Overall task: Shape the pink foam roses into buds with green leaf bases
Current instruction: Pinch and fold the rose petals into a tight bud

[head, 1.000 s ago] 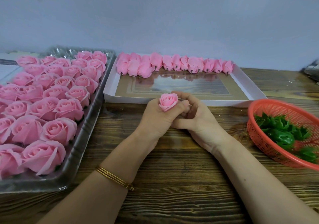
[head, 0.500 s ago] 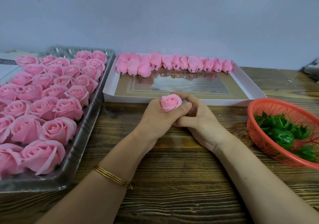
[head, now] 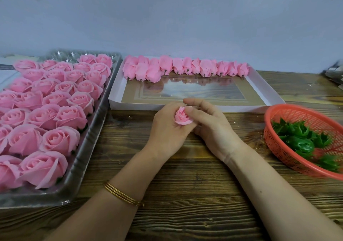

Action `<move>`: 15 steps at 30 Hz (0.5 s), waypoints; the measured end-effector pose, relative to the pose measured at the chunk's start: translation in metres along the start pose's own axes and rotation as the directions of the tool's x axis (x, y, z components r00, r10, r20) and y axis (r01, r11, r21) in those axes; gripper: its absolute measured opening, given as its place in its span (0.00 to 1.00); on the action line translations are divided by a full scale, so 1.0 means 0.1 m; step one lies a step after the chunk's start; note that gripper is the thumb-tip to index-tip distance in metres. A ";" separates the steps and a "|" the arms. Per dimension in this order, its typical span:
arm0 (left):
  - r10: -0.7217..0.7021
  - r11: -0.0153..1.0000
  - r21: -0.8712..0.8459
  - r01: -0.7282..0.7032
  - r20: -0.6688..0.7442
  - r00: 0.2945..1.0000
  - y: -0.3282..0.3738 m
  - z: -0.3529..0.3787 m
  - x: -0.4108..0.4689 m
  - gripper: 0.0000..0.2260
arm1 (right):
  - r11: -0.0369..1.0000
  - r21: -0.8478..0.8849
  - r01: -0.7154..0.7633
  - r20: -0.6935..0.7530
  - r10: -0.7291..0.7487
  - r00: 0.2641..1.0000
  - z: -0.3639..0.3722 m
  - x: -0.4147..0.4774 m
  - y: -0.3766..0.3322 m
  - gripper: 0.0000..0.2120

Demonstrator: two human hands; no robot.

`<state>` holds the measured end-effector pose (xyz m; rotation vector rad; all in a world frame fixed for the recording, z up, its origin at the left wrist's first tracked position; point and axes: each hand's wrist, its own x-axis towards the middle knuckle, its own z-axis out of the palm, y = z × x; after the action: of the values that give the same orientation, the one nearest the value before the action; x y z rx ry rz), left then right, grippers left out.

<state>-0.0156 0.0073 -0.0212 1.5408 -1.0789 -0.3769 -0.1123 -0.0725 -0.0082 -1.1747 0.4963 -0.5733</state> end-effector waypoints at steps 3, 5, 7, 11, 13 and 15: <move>-0.010 1.000 -0.011 0.010 0.013 1.000 0.01 -0.01 -0.01 0.05 | 1.000 0.020 0.014 0.005 -0.014 1.000 0.01 0.00 0.00 0.28; -0.010 1.000 -0.006 0.010 0.012 1.000 0.00 -0.02 -0.01 0.05 | 1.000 0.021 0.017 0.013 -0.017 1.000 0.00 0.00 0.00 0.26; -0.018 1.000 -0.009 0.018 0.004 1.000 0.00 -0.01 0.00 0.04 | 1.000 0.011 0.017 0.018 -0.017 1.000 0.00 0.00 0.01 0.24; -0.027 1.000 0.007 0.027 0.019 0.999 0.00 -0.01 -0.01 0.01 | 0.999 -0.032 0.022 0.019 -0.021 1.000 -0.01 0.00 0.03 0.21; -0.023 1.000 0.019 0.023 0.023 0.999 -0.01 0.00 -0.01 0.02 | 0.998 -0.055 0.016 0.006 -0.015 1.000 0.00 0.00 0.03 0.21; -0.022 0.999 0.026 0.021 0.020 1.000 -0.01 0.00 -0.01 0.03 | 0.998 -0.060 0.012 0.000 -0.012 1.000 0.00 0.00 0.03 0.21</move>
<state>-0.0156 0.0083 -0.0227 1.5754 -1.0870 -0.3956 -0.1116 -0.0712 -0.0113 -1.2357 0.5101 -0.5726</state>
